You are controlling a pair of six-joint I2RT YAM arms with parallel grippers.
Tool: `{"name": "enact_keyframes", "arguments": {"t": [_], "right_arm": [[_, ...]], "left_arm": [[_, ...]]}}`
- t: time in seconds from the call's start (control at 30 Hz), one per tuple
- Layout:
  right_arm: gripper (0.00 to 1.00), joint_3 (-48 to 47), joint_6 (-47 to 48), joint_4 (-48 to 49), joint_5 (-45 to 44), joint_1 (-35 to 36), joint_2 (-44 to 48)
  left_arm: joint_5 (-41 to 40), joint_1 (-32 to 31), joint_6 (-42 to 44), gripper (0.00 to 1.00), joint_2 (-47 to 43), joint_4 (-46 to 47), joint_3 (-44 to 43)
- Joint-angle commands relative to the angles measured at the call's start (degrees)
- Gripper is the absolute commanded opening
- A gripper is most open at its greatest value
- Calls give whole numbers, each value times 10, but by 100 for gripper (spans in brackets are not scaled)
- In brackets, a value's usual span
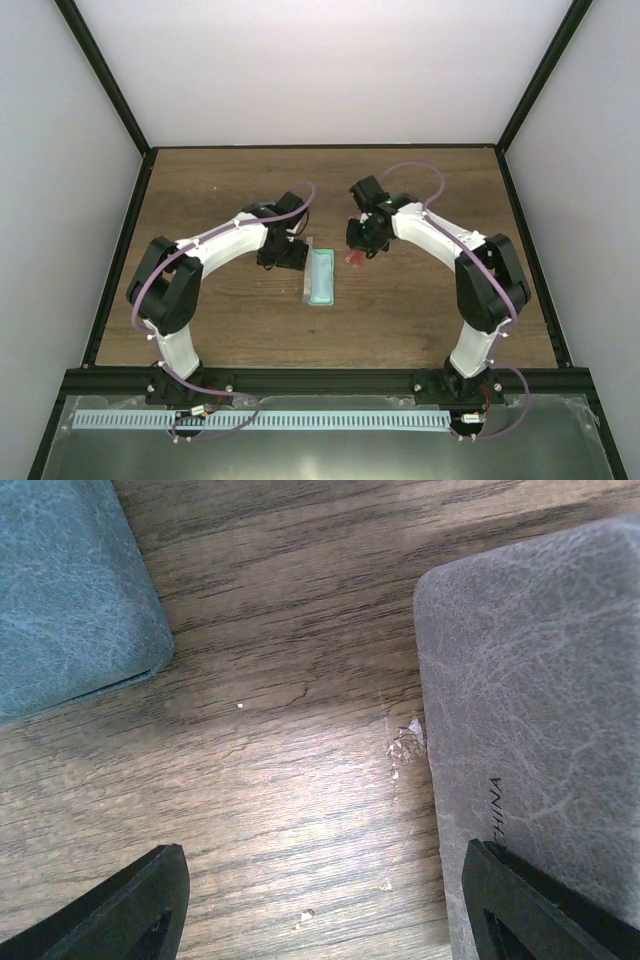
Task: Organize the sunglasses
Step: Place the sunglasses in the sunglasses case.
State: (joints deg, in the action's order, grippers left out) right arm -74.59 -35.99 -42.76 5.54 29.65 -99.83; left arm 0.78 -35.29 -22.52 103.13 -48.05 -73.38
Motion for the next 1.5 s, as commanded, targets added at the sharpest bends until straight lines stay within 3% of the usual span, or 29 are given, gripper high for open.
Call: {"name": "enact_keyframes", "arguments": {"t": [0.0,0.27,0.47,0.63,1.47], "right_arm": [[10,-32,36,-28,20,37,-26],[9,-92,29,-58,33,121,-87],[9,-135,9,-83,20,146,-126],[9,-129,-24,-81,18,146,-126],[9,-36,-16,-34,76,159,-122]], "left_arm": [[4,0,-7,76,8,7,-9],[1,0,-9,76,5,5,-5],[0,0,-7,76,0,2,-3],[-6,0,-3,76,-3,-1,0],[-3,0,1,76,-1,5,5]]}}
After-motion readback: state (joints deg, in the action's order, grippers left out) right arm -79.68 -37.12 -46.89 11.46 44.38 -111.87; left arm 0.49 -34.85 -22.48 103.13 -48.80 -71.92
